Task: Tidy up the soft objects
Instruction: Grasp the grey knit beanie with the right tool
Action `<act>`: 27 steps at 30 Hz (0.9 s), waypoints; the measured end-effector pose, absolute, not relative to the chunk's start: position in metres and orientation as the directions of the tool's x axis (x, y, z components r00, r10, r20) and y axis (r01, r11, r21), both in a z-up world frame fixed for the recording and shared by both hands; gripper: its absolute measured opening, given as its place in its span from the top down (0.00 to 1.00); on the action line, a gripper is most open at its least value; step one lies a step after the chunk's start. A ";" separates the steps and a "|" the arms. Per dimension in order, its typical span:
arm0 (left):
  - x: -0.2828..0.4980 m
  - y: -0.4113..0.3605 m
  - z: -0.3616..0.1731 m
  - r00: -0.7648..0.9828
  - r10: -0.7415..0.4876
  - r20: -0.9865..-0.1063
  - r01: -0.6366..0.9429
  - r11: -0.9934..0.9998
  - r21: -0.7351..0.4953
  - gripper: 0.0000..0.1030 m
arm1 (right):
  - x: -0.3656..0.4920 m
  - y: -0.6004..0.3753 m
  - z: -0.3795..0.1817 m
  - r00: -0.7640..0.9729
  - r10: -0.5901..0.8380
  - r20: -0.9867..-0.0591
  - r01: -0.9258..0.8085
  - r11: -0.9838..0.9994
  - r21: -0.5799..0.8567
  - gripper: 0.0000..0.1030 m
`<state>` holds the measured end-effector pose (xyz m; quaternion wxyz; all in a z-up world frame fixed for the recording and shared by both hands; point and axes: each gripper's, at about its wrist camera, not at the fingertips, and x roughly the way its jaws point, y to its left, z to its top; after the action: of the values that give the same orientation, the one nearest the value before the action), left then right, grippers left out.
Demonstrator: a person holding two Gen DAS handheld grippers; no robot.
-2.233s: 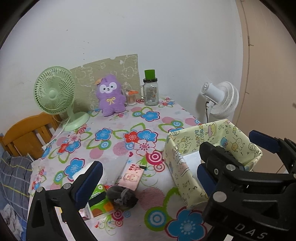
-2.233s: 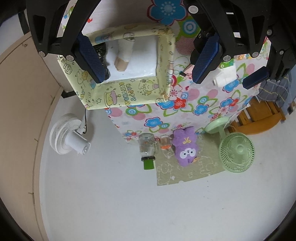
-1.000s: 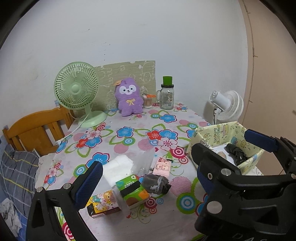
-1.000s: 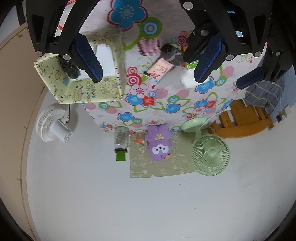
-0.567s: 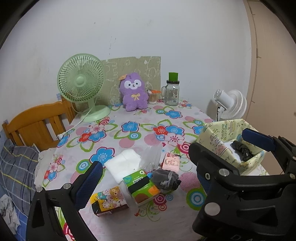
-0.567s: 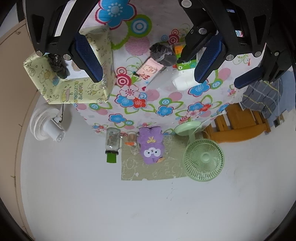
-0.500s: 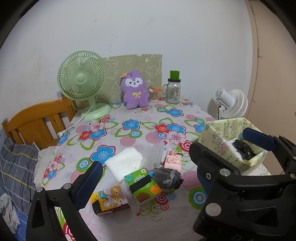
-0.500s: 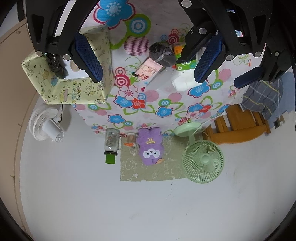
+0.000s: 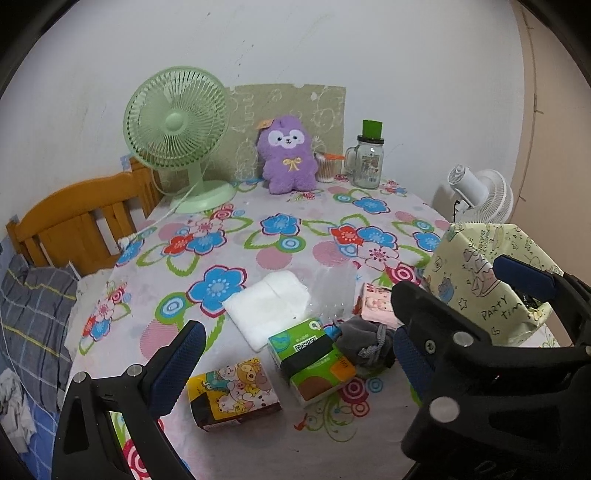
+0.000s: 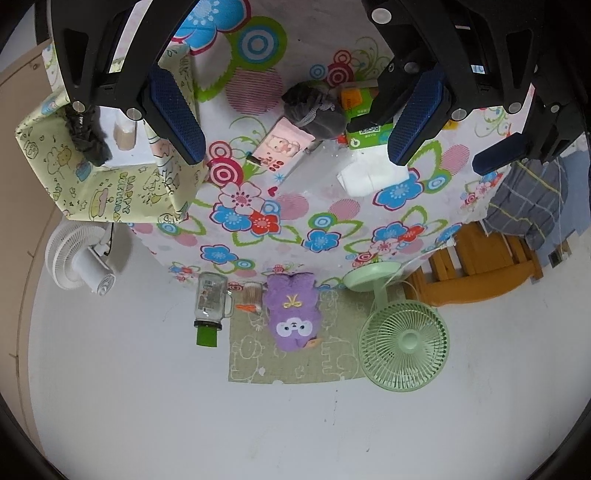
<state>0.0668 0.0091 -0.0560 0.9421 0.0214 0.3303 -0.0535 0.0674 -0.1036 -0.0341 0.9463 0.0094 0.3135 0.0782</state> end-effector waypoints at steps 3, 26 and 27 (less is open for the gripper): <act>0.070 0.013 -0.061 0.767 -0.091 -0.635 0.111 0.994 -0.007 0.01 | 0.071 -0.101 -0.040 0.785 0.156 -0.599 -0.147 0.987 0.064 0.03; 0.096 0.035 -0.111 0.670 -0.085 -0.738 0.083 0.996 -0.039 0.02 | 0.107 -0.080 -0.091 0.665 0.170 -0.728 -0.169 0.983 0.075 0.16; 0.097 0.036 -0.113 0.666 -0.082 -0.741 0.080 0.996 -0.038 0.02 | 0.108 -0.079 -0.093 0.661 0.170 -0.730 -0.170 0.983 0.075 0.16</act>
<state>0.0972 0.0357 -0.1126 0.9128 -0.0009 0.4060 -0.0444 0.1082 -0.0785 -0.0931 0.9114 0.0000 0.4007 0.0935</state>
